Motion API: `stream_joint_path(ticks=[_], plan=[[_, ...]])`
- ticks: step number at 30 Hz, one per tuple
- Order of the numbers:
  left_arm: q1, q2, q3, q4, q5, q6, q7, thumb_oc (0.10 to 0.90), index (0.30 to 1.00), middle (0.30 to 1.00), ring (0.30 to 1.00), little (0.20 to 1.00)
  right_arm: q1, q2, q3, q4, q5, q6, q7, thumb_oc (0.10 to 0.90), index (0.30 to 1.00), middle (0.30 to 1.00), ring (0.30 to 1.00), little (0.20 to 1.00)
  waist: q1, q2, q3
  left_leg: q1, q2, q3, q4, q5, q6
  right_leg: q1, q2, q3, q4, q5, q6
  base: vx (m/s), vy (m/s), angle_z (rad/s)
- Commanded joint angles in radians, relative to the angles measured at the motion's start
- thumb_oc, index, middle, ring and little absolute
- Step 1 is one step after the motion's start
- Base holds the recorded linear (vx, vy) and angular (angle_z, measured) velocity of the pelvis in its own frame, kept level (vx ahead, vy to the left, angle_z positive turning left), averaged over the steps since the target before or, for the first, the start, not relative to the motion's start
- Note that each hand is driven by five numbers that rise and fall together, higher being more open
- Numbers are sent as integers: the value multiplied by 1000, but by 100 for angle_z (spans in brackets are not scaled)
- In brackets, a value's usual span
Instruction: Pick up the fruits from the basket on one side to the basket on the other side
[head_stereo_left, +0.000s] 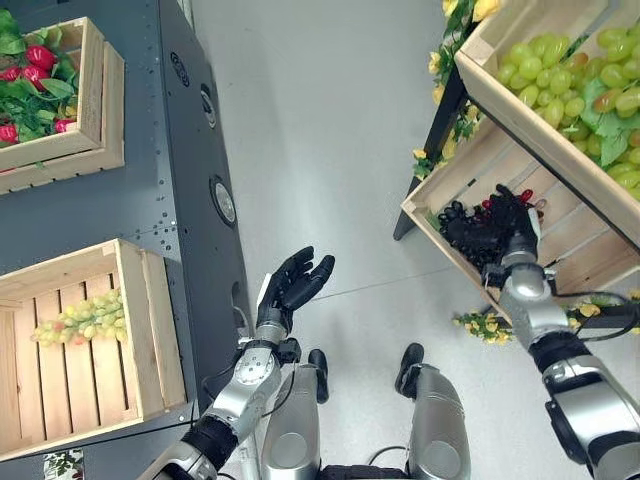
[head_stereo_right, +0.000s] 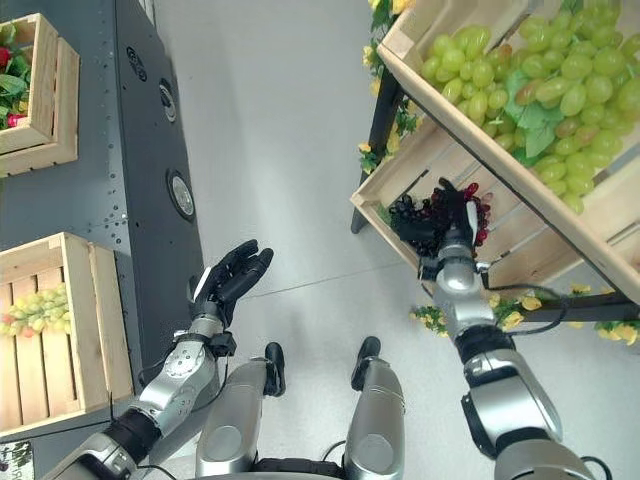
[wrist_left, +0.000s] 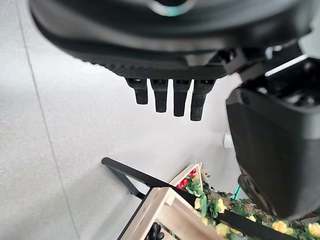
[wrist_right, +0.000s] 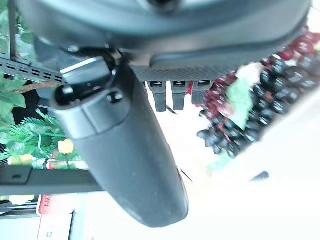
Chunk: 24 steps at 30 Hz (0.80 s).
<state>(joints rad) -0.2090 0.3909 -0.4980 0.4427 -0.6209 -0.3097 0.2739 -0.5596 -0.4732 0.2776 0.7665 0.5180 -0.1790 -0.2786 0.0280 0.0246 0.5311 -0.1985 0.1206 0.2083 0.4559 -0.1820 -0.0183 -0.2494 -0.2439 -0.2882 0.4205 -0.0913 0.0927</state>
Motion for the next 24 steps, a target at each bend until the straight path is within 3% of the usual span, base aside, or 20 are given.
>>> stream_joint_path(ticks=[1,13,21,24], plan=[[35,-22,13,-27,42,-32,-37,800,900,900,900,900,-5,3,-26,-93,-34,-149,4,800,900,900,900,900,4,-19,-139,62,-16,69,-70,-34,34,101,13,7,-63,-52,-26,123,20,-9],[136,-52,64,33,109,-3,-66,800,900,900,900,900,245,128,66,-180,-61,-156,136,800,900,900,900,900,15,-21,-284,219,-57,34,-330,48,21,271,48,-21,-295,8,-5,85,5,8],[196,-55,74,38,224,32,-52,800,900,900,900,900,401,195,142,-295,-82,-144,177,800,900,900,900,900,30,-18,-333,274,-74,-5,-473,110,8,325,68,-40,-414,58,10,25,12,14],[207,-54,83,38,238,38,-27,800,900,900,900,900,453,204,183,-345,-47,-123,248,800,900,900,900,900,42,-15,-344,285,-86,-25,-535,138,3,344,70,-59,-473,89,21,-16,68,8]])
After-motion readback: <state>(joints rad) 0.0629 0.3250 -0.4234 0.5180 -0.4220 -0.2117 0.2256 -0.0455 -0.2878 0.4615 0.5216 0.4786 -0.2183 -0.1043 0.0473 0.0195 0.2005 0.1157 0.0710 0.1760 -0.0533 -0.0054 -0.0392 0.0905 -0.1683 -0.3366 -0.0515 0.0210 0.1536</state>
